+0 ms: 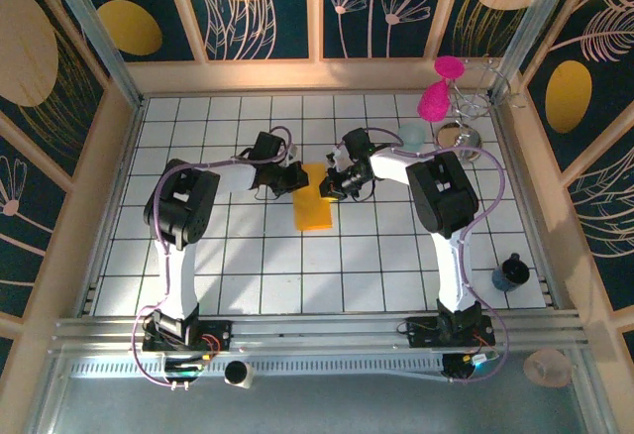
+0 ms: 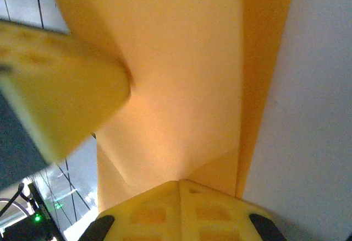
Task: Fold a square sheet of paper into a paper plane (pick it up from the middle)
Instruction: First fold in half a square sheet of paper at the center of the table.
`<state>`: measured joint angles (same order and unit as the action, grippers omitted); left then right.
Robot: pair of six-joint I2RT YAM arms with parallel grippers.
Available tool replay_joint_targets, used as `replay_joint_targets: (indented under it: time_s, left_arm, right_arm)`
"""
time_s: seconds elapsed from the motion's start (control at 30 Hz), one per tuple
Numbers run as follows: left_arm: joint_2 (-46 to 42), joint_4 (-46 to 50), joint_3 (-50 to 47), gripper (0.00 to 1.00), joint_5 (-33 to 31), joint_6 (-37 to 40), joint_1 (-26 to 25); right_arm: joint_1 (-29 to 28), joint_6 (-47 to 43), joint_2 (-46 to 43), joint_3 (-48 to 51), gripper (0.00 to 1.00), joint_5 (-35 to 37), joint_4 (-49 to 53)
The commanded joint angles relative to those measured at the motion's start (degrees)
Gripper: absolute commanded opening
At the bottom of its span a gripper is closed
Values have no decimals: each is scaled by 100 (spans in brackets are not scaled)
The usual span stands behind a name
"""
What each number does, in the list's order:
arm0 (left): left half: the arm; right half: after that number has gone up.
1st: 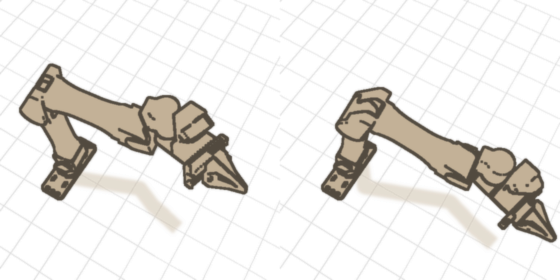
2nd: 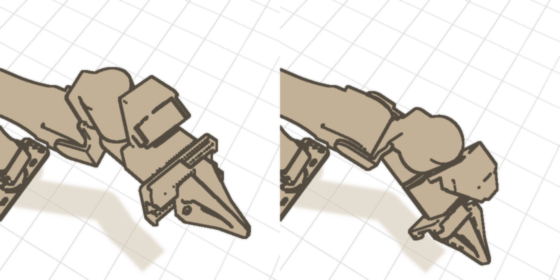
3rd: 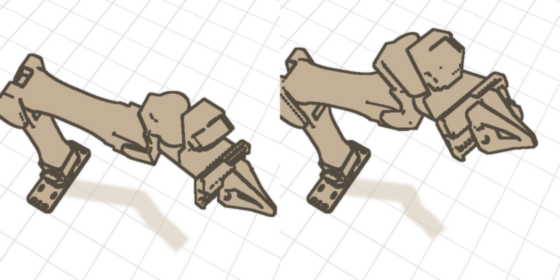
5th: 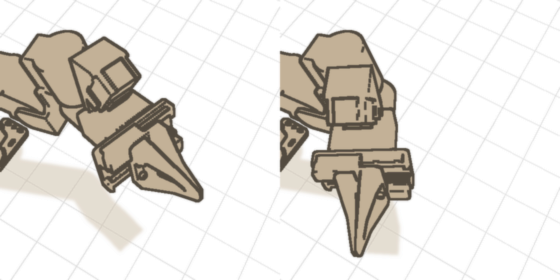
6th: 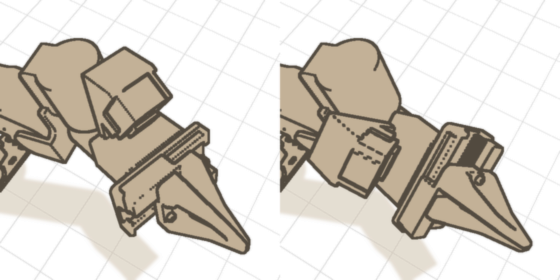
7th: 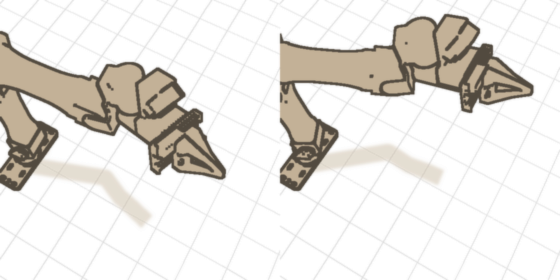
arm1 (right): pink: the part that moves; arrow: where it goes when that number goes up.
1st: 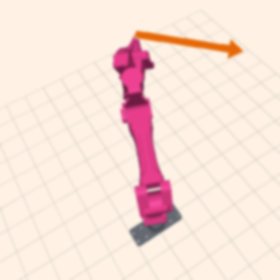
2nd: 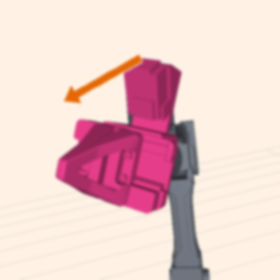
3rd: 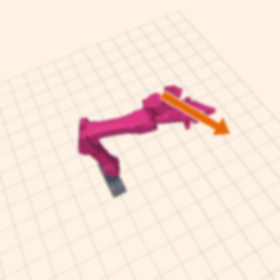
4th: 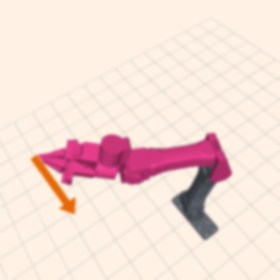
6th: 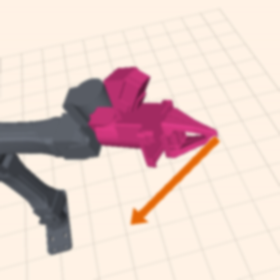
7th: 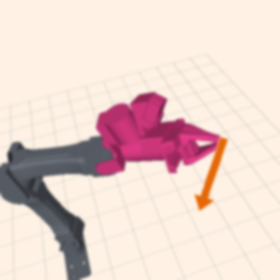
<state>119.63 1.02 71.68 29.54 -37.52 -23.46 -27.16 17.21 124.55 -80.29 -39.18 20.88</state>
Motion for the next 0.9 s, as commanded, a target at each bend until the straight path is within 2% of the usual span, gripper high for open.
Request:
replay_joint_targets:
  time_s: [0.0,0.17,0.3,0.43,0.67,0.87]
  left_arm:
    - [208,195,232,5,-199,270,287]
    - [433,432,310,5,-494,559,628]
    - [624,822,816,5,-656,786,840]
    - [404,832,1045,5,-415,771,860]
    - [-452,-66,208,6,67,161,545]
    - [-255,-165,241,6,146,7,163]
  right_arm:
    - [184,-83,773,540,1,1825,693]
    - [231,-79,764,630,1,1848,645]
    - [246,-78,764,668,1,1844,608]
    - [246,-71,747,682,1,1852,579]
    - [245,-31,747,675,1,1791,543]
    - [245,-43,755,690,1,1809,548]
